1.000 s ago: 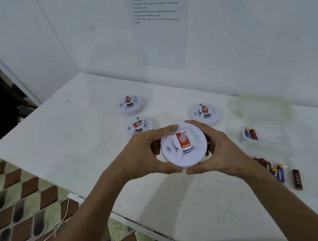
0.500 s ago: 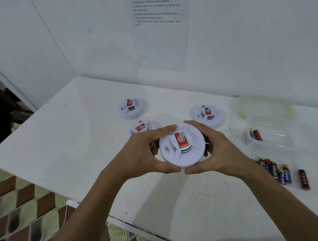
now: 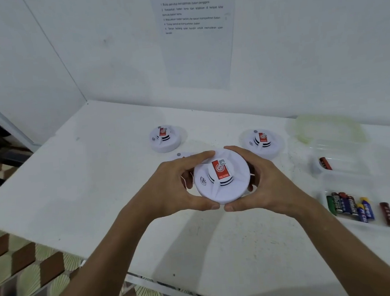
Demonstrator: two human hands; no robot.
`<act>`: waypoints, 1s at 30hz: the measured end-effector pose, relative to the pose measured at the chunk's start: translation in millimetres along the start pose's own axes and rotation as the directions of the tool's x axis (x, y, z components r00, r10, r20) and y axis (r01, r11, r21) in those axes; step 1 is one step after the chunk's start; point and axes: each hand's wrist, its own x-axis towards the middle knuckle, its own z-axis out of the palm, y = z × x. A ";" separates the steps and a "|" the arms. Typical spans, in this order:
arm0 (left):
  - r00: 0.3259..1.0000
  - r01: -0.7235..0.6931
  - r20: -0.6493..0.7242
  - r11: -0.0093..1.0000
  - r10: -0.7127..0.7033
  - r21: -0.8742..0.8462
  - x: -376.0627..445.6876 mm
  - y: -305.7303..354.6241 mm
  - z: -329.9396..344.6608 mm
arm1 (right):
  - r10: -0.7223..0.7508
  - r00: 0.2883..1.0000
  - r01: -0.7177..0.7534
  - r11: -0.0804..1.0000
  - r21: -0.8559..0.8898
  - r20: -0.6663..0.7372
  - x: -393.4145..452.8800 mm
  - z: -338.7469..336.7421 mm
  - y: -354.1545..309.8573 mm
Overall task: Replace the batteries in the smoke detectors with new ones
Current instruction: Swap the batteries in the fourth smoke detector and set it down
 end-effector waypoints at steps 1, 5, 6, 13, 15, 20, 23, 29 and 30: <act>1.000 -0.006 0.005 1.000 0.006 0.005 0.4 -3.0 -1.7 | 0.003 1.000 -0.003 1.000 -0.005 -0.004 1.5 2.3 -0.4; 1.000 0.012 0.023 1.000 -0.012 0.003 1.0 -15.7 -7.3 | 0.020 0.999 -0.020 1.000 0.001 -0.033 5.0 13.0 -0.9; 0.999 0.025 0.030 1.000 -0.025 0.017 1.4 -17.4 -9.0 | 0.023 0.999 -0.023 1.000 0.003 -0.040 5.2 15.4 -1.0; 0.996 -0.028 0.082 1.000 0.027 0.010 1.5 -19.0 -19.5 | 0.021 0.997 -0.021 1.000 0.013 -0.069 7.0 26.7 -6.3; 0.996 -0.029 0.083 1.000 0.029 0.000 -0.1 -21.7 -20.8 | 0.026 0.997 -0.026 1.000 -0.006 -0.076 6.9 29.0 -6.1; 0.996 -0.014 0.083 1.000 0.014 -0.006 -2.5 -25.6 -22.3 | 0.044 0.996 -0.047 0.999 -0.029 -0.075 7.0 32.1 -6.2; 0.997 -0.014 0.079 1.000 0.016 -0.024 -3.5 -26.1 -23.4 | 0.047 0.997 -0.049 0.998 -0.035 -0.066 9.3 32.2 -5.3; 0.998 -0.015 0.064 1.000 0.016 -0.016 -2.9 -25.1 -26.1 | 0.059 0.996 -0.061 0.997 -0.037 -0.060 13.6 33.9 -2.8; 0.998 -0.014 0.061 1.000 0.015 -0.016 -2.7 -25.0 -26.0 | 0.060 0.996 -0.062 0.997 -0.038 -0.058 14.2 33.8 -2.6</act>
